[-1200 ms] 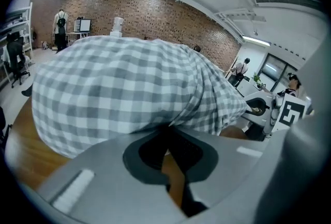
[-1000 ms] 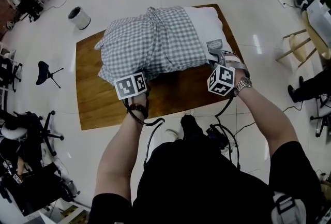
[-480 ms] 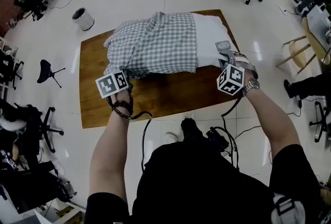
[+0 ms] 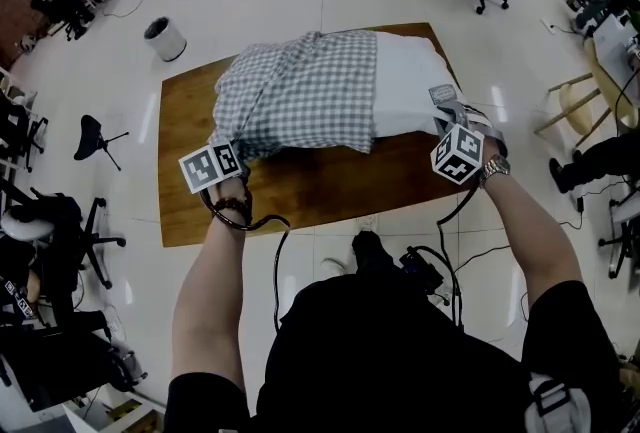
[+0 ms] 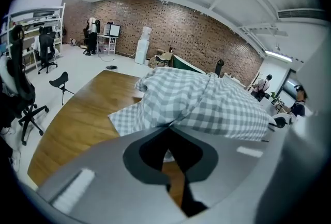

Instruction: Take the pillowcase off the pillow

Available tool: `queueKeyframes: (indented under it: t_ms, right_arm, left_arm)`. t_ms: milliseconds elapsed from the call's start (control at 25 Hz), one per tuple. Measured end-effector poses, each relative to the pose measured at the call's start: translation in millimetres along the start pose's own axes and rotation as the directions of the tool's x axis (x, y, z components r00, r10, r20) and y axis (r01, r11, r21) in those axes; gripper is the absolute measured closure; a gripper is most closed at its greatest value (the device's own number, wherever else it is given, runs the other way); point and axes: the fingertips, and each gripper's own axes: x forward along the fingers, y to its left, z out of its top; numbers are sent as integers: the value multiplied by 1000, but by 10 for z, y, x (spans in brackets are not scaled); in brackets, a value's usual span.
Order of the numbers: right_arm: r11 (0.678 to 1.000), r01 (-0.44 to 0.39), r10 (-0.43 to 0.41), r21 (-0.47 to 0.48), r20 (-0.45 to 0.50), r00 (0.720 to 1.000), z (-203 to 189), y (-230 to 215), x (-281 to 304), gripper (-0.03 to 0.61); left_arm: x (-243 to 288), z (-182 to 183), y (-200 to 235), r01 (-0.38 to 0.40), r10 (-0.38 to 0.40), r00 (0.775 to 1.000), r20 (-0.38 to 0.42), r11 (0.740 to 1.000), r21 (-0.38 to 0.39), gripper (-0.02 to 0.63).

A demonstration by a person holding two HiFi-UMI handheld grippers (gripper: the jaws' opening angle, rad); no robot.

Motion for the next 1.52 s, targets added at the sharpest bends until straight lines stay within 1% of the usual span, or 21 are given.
queueKeyframes:
  t_ms: [120, 200, 240, 320, 400, 480, 600, 720, 880, 1040, 1320, 1520]
  right_arm:
    - [1000, -22, 22, 22, -2, 1000, 40, 92, -39, 530]
    - [999, -37, 37, 27, 4, 999, 67, 151, -73, 501]
    - [999, -44, 44, 30, 7, 999, 78, 179, -92, 481]
    - [997, -67, 66, 46, 15, 998, 95, 248, -148, 420]
    - [993, -96, 95, 64, 28, 995, 109, 308, -219, 375]
    - [987, -139, 136, 79, 41, 990, 126, 349, -302, 342]
    - [977, -196, 191, 80, 69, 979, 190, 360, -468, 307]
    - [973, -217, 209, 79, 101, 973, 312, 280, -639, 298]
    - [971, -217, 203, 104, 127, 971, 442, 193, -805, 298]
    - [970, -212, 195, 115, 141, 971, 529, 152, -899, 298]
    - [970, -213, 191, 121, 173, 966, 710, -54, -871, 298]
    - [962, -233, 203, 143, 198, 959, 751, -372, -794, 298]
  left_arm:
    - [-60, -40, -54, 20, -20, 1000, -3, 1000, 7, 606]
    - [-109, -67, -96, 32, -32, 999, -5, 999, 20, 606]
    - [-130, -83, -115, 37, -37, 999, -7, 999, 32, 604]
    - [-177, -126, -144, 46, -45, 999, -7, 997, 57, 583]
    - [-217, -157, -150, 48, -49, 999, 10, 997, 66, 561]
    - [-285, -123, -156, 45, -47, 998, 34, 996, 73, 561]
    - [-322, -56, -126, 60, -64, 997, 53, 995, 77, 561]
    - [-397, 8, -61, 31, -35, 997, 68, 997, 64, 561]
    - [-472, 46, -114, 40, -47, 996, 79, 996, 80, 561]
    - [-708, 160, -344, 48, -62, 996, 72, 984, 172, 561]
    - [-688, 380, -671, 75, -95, 993, 62, 959, 273, 560]
    - [-600, 644, -1080, 106, -133, 990, 55, 931, 350, 555]
